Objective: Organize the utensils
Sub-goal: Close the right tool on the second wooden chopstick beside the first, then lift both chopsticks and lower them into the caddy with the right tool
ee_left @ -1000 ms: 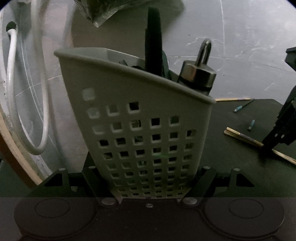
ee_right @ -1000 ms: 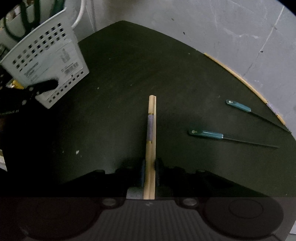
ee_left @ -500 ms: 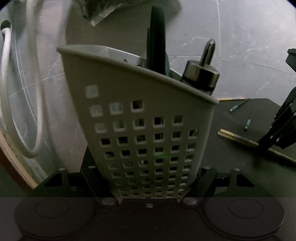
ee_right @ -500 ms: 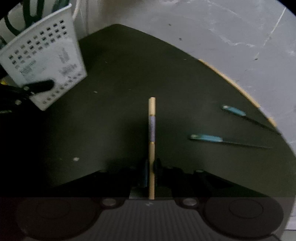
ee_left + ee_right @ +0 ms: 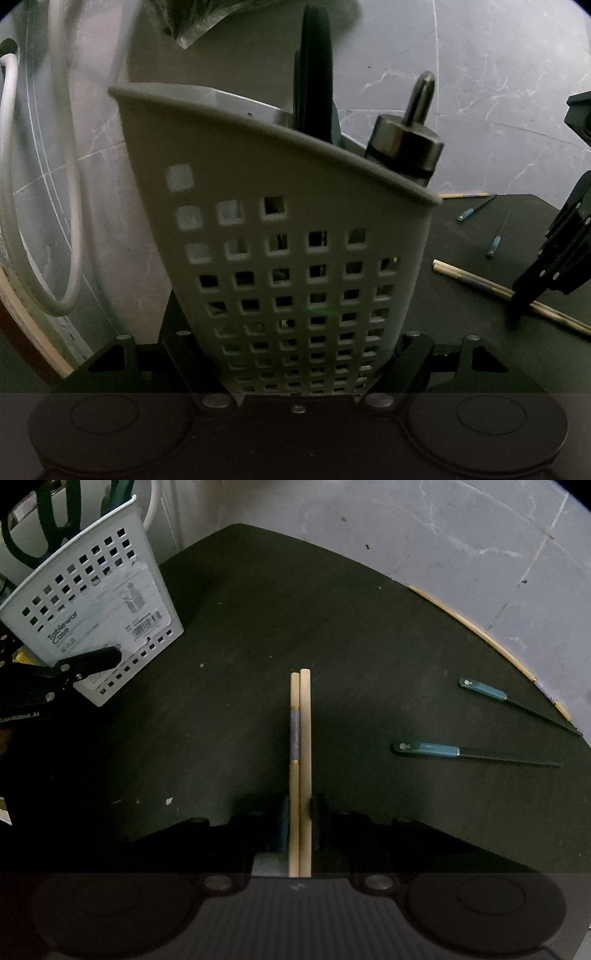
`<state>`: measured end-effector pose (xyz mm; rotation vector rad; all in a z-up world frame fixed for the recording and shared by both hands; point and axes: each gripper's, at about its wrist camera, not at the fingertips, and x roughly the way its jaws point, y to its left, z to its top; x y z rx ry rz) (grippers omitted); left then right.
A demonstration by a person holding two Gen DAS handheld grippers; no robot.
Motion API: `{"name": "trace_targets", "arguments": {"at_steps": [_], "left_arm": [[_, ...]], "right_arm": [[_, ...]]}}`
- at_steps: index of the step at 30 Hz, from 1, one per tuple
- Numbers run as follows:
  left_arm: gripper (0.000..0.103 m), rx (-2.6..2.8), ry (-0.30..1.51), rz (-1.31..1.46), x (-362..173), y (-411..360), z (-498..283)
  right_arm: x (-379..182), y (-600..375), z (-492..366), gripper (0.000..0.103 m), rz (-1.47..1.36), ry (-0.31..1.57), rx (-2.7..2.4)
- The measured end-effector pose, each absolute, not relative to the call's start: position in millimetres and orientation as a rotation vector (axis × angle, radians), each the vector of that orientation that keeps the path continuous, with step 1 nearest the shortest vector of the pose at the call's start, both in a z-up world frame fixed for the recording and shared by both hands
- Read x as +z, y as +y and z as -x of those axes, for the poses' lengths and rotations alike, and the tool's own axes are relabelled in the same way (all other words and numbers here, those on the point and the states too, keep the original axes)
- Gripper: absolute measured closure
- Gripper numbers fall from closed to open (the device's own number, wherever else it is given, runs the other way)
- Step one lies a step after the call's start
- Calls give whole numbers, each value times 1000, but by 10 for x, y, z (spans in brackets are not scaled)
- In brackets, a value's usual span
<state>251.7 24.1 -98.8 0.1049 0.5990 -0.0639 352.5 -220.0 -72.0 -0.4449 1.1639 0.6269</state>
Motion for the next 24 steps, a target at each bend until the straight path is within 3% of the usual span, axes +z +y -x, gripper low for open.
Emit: {"name": "trace_targets", "arguments": {"at_steps": [12,24], "left_arm": [[25,-65,601,-108,-982,221,-2516],[25,-79,601,-115,-960,254,-2530]], "right_arm": [[-689,-2335,-3401,90,308,1071,627],[-311,-2428,-3121,90,125,779,594]]}}
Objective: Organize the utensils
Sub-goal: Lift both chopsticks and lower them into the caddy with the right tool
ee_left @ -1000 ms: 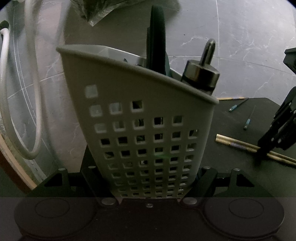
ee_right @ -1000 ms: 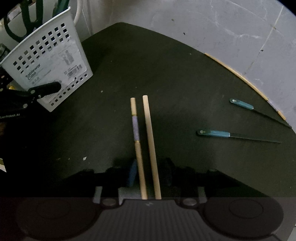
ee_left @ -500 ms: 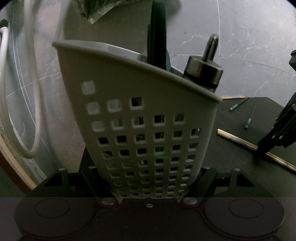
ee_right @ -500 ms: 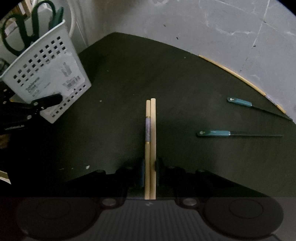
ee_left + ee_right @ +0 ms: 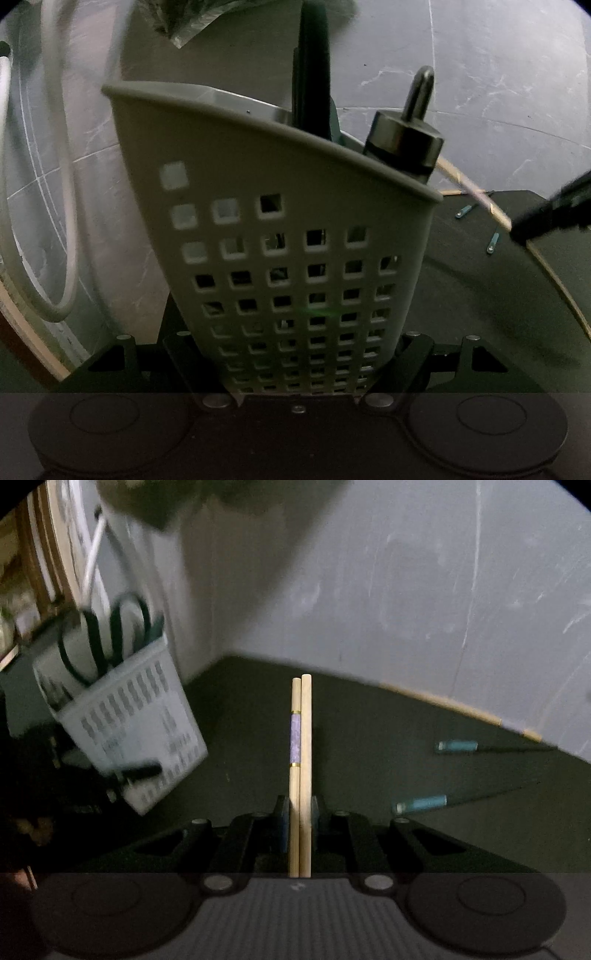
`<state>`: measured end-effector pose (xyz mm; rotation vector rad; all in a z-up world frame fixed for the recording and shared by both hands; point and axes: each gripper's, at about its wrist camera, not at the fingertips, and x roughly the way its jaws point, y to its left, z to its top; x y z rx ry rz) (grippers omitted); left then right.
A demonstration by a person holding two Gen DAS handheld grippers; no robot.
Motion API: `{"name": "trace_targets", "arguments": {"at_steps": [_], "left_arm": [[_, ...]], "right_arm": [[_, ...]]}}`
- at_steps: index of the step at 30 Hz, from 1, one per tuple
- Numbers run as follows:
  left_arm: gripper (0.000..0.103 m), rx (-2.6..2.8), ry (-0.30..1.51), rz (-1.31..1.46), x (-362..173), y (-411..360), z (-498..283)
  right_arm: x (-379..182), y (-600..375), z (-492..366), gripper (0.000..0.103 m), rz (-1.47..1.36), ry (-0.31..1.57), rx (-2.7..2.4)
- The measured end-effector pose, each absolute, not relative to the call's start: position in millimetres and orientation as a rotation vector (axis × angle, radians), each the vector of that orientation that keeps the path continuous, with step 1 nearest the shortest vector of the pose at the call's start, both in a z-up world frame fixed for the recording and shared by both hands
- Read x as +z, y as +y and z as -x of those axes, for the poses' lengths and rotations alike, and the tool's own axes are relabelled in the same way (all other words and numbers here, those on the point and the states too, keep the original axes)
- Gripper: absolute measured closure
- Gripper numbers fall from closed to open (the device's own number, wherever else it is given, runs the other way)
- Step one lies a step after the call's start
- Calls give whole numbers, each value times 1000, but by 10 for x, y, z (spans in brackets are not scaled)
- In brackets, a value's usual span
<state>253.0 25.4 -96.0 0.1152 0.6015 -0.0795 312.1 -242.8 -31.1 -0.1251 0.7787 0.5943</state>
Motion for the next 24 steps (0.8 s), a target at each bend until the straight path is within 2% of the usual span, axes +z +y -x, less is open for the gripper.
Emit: {"name": "trace_targets", "arguments": {"at_steps": [14,24], "left_arm": [[25,-123,603,-134,-924,353,-2576],[25,-164,603,-145,-879,517,-2614]], "right_arm": [[699,-1979,-2959,90,-212,256,751],[929,-1335,-3026,89,-289,72,853]]}}
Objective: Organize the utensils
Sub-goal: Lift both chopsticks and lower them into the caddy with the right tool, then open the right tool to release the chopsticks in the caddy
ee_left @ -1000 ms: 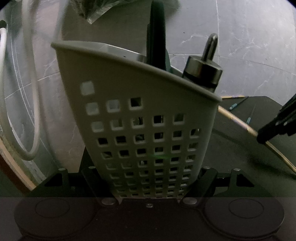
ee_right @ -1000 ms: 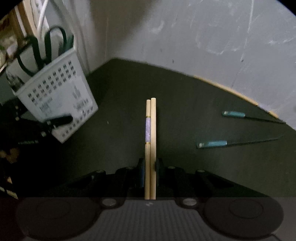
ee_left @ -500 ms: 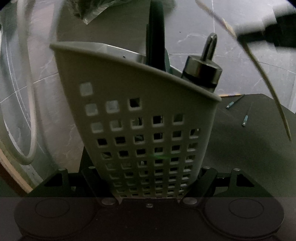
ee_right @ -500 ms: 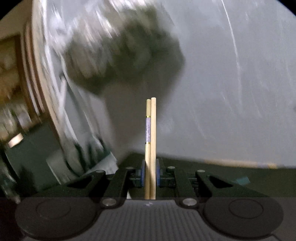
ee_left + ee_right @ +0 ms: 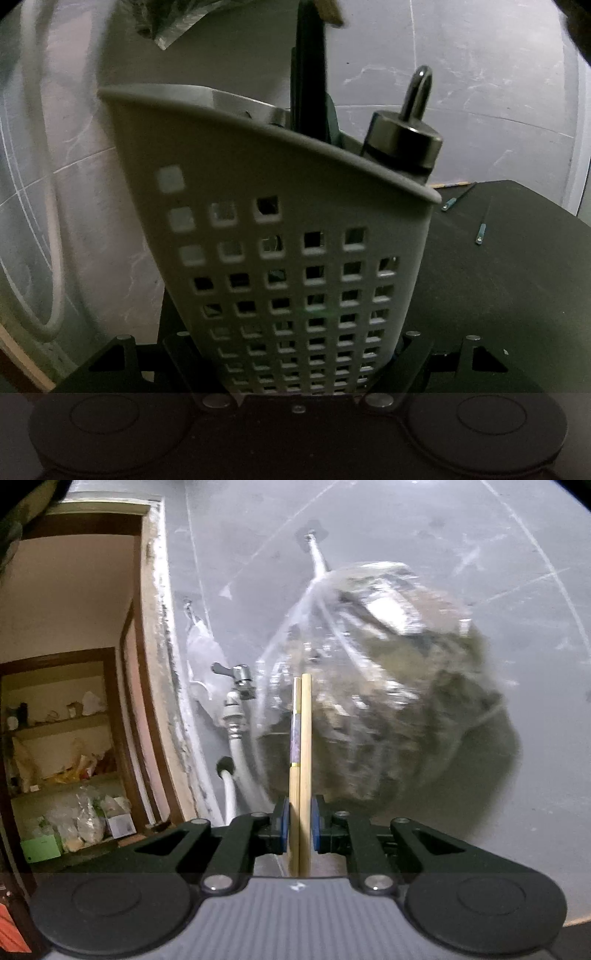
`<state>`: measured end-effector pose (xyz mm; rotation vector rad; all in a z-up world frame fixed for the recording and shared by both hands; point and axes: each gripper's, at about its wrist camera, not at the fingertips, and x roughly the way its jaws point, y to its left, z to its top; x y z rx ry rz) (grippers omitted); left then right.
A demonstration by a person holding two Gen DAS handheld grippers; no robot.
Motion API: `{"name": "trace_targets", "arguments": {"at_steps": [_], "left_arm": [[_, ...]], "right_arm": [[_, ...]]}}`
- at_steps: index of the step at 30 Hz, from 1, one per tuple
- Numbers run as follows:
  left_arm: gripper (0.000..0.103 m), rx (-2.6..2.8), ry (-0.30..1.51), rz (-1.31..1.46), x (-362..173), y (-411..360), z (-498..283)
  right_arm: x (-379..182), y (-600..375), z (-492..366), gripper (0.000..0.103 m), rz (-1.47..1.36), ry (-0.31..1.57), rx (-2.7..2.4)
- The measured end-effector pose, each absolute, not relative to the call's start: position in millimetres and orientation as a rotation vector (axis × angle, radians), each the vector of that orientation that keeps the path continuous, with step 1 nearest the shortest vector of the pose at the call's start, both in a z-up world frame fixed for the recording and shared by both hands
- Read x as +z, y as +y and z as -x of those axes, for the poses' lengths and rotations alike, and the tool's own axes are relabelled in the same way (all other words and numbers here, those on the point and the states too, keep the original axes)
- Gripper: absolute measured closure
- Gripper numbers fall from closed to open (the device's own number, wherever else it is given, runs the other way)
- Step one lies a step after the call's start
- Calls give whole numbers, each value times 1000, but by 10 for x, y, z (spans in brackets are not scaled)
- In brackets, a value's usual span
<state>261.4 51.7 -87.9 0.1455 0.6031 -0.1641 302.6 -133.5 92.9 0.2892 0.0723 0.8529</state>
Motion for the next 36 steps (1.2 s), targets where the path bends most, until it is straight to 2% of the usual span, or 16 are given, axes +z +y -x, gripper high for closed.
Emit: {"name": "trace_targets", "arguments": {"at_steps": [16,25,27,28,29,32,36], "left_arm": [[25,-209,599,-154,-882,603,-2689],[25,-217,597,-161,-906,576,-2744],[25,-217,597,-161,-906,575,-2746],[25,-216,597,-162,-899,577,-2741],[25,-215,598,-162,-898,577,-2744],[25,-214,598,-163,-894,575,-2749],[26,-206,601,-165,-895,551,-2741]], "right_arm": [[632,-1060,-2897,89,-237,79,798],[337,-979,-2696,87,-76,152,790],[298,-1002,-2655,79,-58,180,794],[282,-1024,-2642,67,-55,190,793],[270,-1057,-2623,63,-56,197,797],[271,-1148,-2585,52,-56,213,792],[306,-1270,-2539,45,-66,212,781]]}}
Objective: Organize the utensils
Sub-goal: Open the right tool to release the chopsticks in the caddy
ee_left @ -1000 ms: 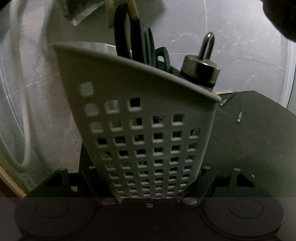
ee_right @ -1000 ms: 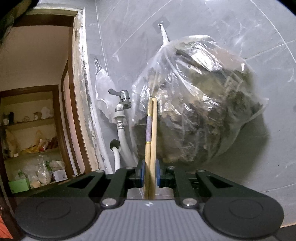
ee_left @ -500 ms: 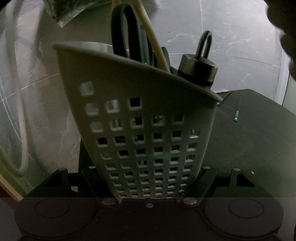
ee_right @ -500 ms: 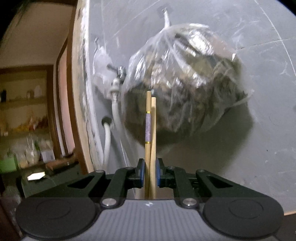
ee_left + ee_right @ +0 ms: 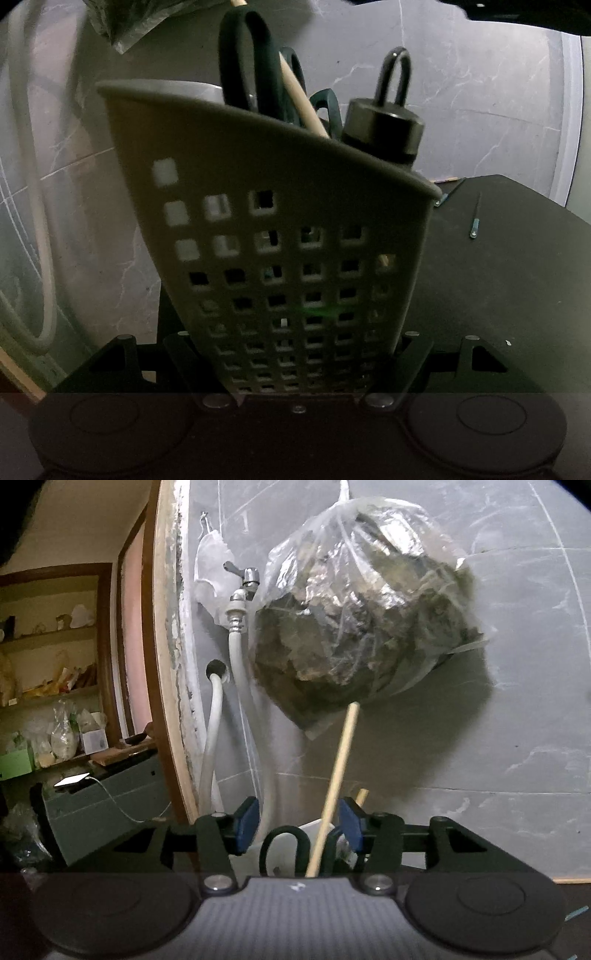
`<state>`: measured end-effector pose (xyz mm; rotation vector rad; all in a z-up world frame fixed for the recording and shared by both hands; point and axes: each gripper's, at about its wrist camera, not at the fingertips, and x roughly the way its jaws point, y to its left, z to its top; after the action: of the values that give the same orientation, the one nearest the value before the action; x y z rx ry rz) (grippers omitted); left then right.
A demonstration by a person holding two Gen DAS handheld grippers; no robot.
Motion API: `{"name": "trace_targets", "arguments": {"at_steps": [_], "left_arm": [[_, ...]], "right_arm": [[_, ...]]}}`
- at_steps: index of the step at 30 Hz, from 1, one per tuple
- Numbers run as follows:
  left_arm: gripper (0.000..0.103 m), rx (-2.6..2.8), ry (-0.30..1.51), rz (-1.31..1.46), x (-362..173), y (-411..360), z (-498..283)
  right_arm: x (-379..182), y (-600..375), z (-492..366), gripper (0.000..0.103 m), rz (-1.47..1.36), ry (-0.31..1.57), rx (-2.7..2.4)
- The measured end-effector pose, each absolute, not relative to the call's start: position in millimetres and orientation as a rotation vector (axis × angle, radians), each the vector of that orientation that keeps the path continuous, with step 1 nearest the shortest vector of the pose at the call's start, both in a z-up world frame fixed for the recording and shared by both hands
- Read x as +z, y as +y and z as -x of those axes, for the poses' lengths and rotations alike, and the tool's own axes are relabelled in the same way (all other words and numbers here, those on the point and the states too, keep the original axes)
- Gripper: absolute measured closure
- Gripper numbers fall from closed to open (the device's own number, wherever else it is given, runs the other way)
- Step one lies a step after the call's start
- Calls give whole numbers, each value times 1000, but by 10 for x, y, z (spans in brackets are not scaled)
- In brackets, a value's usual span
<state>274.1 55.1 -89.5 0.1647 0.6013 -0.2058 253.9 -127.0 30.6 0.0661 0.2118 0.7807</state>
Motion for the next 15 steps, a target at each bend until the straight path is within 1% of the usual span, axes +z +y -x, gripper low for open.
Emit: {"name": "trace_targets", "arguments": {"at_steps": [2,3,5,6,7,8,13,15], "left_arm": [[26,-200,602,-166,-902,537,-2728],[26,-197,602,-165,-901,527,-2722],[26,-188,604,-162,-907,510,-2706],[26,-185,605,-162,-918,496,-2702],[26,-179,607,-161,-923,487,-2693],[26,-173,610,-160,-929,476,-2683],[26,-138,621,-151,-933,386,-2666],[26,-118,624,-144,-931,346,-2658]], "right_arm": [[320,-1332,-2507,37,-68,210,766],[345,-1353,-2505,36,-68,209,757],[367,-1451,-2463,24,-63,210,732],[381,-1510,-2446,21,-58,212,716],[390,-1575,-2433,13,-49,216,700],[390,-1671,-2411,9,-38,223,677],[325,-2186,-2466,1,-7,330,566],[262,-2399,-2551,1,2,405,529]]}}
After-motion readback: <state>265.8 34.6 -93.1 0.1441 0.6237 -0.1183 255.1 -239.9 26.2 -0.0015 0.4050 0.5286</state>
